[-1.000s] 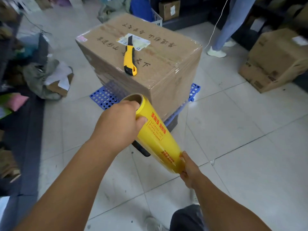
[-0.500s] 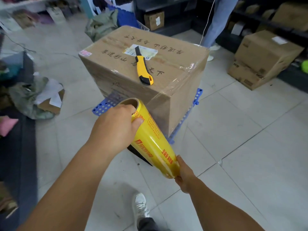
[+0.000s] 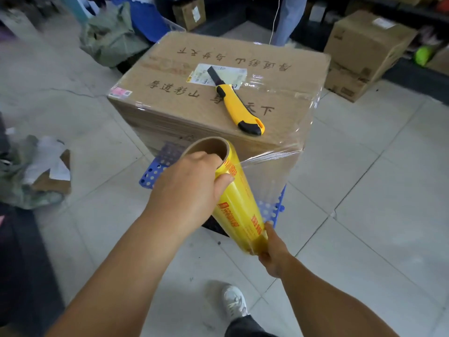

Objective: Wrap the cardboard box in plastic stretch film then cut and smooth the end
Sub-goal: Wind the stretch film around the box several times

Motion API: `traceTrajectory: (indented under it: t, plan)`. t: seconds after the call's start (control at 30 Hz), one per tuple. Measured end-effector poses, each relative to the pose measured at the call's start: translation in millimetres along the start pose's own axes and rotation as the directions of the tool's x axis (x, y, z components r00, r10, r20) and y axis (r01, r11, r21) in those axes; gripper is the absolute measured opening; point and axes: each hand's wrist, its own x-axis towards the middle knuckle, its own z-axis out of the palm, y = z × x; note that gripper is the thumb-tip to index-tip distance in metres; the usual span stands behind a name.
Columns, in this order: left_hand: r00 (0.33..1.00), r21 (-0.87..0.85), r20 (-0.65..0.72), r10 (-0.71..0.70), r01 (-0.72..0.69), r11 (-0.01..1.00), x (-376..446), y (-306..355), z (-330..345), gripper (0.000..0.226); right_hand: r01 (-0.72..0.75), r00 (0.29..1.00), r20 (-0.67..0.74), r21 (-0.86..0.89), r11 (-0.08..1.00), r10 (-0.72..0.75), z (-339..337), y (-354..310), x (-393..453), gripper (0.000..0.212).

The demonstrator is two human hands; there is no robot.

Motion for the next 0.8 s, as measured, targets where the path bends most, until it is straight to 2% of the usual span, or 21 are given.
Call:
traceTrajectory:
  t: [0.27,0.4,0.63,0.8]
  plan:
    - [0.987,-0.026,0.037,0.154,-0.153,0.988,14,-23,-3,0.032,-0.003,0.997,-0.075,0.107,0.994,0.011,12,12,1,0.065]
    - [0.97,-0.061,0.055,0.236,-0.233,0.971,21,-35,-5,0.03,0.021,0.989,-0.146,0.169,0.985,0.004,23,17,-3,0.062]
    - [0.908,-0.147,0.116,0.403,-0.385,0.911,43,-67,-7,0.025,0.107,0.963,-0.268,0.328,0.939,-0.016,55,35,-14,0.062]
    - [0.856,-0.138,0.167,0.489,-0.471,0.871,59,-95,-10,0.026,0.139,0.953,-0.303,0.416,0.899,-0.007,89,63,-21,0.069]
